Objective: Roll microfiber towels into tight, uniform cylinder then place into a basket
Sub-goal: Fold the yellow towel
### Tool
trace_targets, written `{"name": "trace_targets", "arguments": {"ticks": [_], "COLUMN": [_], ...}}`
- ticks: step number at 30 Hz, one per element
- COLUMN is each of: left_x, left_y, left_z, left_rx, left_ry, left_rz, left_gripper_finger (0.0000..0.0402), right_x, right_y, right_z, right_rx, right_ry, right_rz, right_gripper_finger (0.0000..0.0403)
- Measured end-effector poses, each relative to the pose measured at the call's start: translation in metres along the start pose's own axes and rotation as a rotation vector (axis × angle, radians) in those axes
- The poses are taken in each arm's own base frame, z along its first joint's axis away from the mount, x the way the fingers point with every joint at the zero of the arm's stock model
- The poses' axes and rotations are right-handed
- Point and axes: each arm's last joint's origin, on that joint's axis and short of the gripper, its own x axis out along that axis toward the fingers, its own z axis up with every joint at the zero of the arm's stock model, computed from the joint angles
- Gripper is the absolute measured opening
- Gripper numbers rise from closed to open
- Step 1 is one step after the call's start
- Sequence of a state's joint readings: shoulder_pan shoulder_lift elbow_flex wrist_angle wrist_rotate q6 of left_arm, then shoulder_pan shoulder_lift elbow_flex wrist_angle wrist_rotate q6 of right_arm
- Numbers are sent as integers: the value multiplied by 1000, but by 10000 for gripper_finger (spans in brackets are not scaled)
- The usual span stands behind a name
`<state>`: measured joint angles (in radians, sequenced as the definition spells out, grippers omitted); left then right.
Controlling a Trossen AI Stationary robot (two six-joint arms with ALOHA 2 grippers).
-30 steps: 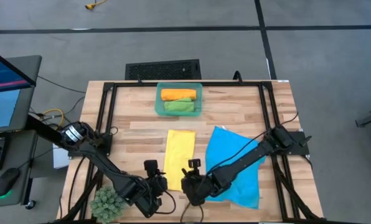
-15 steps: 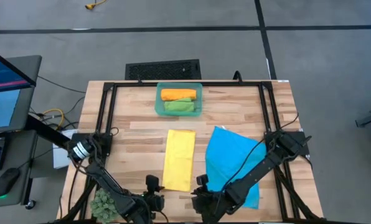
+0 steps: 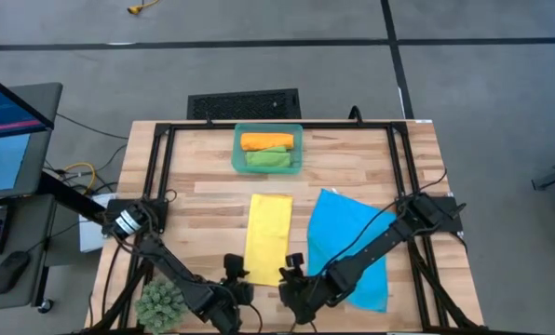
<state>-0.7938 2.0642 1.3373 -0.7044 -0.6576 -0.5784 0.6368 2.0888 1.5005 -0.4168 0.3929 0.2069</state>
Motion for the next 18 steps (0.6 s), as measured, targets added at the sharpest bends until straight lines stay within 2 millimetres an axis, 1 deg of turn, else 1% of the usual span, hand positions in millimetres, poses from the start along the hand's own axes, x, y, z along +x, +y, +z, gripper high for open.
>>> {"name": "trace_targets", "arguments": {"ticks": [4,6,8,10,13,18], "left_x": [2,2,2,3,4,6], "left_y": [2,1,1,2,4,8], "left_z": [1,1,1,1,1,2], "left_rx": [-6,13,31,36,35,30], "left_ry": [24,25,25,28,36,54], "left_rz": [-25,-28,-29,-29,-27,-23], "left_gripper_finger": [183,183,183,183,183,183], "right_x": [8,17,24,32,38,41], "right_y": [-4,-2,-1,-2,-3,-12], "right_z": [-2,-3,-12,-13,-15,-15], "right_rx": [-51,-62,-104,-106,-92,-50], "right_ry": [16,12,58,59,71,88], "right_rz": [-9,-9,-31,-36,-36,-44], "right_gripper_finger": [198,212,223,228,229,224]}}
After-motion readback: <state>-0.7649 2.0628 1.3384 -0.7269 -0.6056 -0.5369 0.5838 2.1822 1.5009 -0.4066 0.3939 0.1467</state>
